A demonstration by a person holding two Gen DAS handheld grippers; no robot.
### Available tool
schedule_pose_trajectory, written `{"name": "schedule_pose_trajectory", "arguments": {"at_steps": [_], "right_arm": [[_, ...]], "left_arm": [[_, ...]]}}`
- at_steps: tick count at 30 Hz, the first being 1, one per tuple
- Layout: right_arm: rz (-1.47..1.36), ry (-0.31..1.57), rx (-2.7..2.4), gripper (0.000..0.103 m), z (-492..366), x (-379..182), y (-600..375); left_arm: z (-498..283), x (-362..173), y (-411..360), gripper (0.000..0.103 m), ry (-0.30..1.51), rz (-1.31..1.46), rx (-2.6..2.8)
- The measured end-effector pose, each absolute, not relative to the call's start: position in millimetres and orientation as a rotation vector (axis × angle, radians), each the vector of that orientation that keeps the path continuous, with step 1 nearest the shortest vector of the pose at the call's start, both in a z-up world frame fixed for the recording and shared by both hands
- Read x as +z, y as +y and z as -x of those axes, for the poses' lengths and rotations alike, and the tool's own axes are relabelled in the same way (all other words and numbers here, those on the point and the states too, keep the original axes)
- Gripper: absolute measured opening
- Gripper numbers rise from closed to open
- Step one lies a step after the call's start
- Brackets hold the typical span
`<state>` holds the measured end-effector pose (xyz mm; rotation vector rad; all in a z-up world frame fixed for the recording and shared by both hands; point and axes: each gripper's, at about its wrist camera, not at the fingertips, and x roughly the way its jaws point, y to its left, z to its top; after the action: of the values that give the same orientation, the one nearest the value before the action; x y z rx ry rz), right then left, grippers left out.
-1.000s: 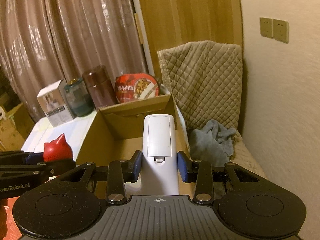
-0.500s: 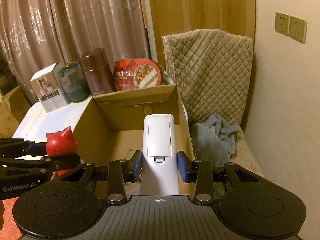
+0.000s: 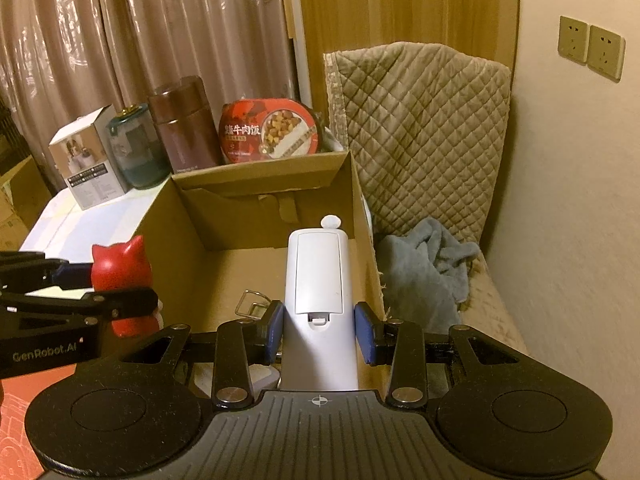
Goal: Organize rigid objects
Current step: 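Lower the figurine and white device into the box and open both tools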
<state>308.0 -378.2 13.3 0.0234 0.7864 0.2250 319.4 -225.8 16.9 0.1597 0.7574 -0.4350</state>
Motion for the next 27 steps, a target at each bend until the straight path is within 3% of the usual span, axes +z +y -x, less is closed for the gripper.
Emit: {"name": "schedule_pose_trajectory", "arguments": {"at_steps": [23,27], "right_arm": [[-0.024,0.789,0.230,0.035,-317.2,7.6,-375.0],[-0.026,0.788,0.227,0.035,-317.0,8.8,-376.1]], "left_arm": [[-329.4,-1.4,-235.3,0.040,0.789,-0.242,-0.415],[-329.9,2.8,-232.7,0.048,0.779,-0.229,-0.401]]}}
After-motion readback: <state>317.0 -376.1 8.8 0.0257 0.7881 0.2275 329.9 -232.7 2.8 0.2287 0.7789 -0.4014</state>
